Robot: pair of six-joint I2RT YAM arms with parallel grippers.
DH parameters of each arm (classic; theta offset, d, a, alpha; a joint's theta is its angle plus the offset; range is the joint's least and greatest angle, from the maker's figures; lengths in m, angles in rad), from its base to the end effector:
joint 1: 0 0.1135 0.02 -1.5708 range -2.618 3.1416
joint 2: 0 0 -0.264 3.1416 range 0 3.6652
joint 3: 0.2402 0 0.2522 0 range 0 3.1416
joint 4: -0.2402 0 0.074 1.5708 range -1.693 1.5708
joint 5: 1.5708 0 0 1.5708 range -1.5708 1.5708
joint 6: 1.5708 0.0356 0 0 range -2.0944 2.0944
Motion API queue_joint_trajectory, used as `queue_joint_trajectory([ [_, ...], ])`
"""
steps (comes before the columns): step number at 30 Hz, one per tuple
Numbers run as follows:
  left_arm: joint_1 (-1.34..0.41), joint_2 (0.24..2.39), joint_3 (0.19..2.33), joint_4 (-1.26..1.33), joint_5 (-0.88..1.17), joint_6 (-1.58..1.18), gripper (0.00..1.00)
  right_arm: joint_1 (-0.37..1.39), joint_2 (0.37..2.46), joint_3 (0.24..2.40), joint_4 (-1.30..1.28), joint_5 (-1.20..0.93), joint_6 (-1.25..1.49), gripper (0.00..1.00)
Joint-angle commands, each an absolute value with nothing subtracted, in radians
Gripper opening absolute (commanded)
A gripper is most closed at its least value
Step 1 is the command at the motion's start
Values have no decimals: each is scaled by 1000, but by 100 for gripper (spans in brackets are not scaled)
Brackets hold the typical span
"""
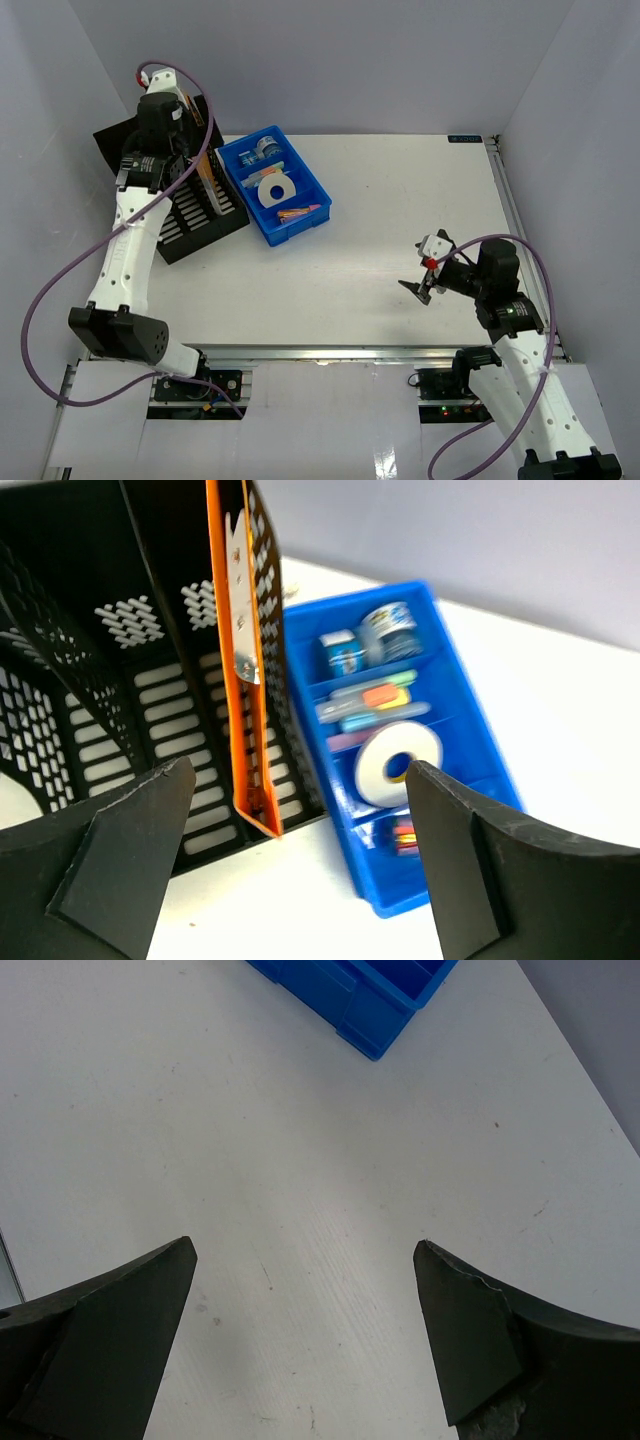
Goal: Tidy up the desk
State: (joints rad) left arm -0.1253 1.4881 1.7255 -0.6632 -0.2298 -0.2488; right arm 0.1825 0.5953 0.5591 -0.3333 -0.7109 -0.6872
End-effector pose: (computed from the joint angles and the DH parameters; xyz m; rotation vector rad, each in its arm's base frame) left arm 0.3196 -0.0321 0.4476 -0.2691 1.9664 -0.0128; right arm 0.1360 0.0487 0.2762 -1.1762 1.4430 0.3399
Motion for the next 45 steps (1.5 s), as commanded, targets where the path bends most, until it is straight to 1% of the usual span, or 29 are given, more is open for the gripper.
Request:
queue_joint_trajectory([
  [1,-121,1345,1778,-599,-147,-265,98,147,593,562,-298,-709,-659,96],
  [2,-121,1322,1780,-591,-128,-272,98,136,598,565,-297,-699,-646,94],
  [3,-121,1296,1778,-582,-102,-279,98,131,602,567,-293,-687,-629,91],
  [6,-121,1209,1721,-541,37,-305,98,91,606,571,-272,-635,-559,90],
  [8,-121,1138,1638,-489,157,-335,98,79,606,569,-231,-562,-496,90],
  [9,-121,1109,1593,-462,206,-353,98,72,608,569,-215,-536,-456,90],
  [10,-121,1077,1537,-428,325,-378,98,65,612,570,-194,-472,-409,90],
  [13,-121,981,1321,-297,597,-477,98,54,636,581,-177,-363,-341,90],
  [17,-130,899,1053,-156,746,-528,98,49,665,600,-177,-327,-281,90],
  [19,-136,862,973,-130,805,-506,98,49,686,615,-177,-307,-259,90],
  [26,-158,758,696,-48,886,-378,98,48,757,696,-223,-230,-177,90],
  [28,-160,726,615,-30,893,-331,98,49,761,700,-221,-201,-156,90],
  [32,-166,654,485,53,879,-320,98,49,759,682,-197,-143,-110,90],
  [40,-167,628,492,8,828,-268,98,48,765,572,-130,-12,-62,90],
  [45,-167,601,495,-32,788,-247,98,49,770,568,-118,-6,-74,90],
])
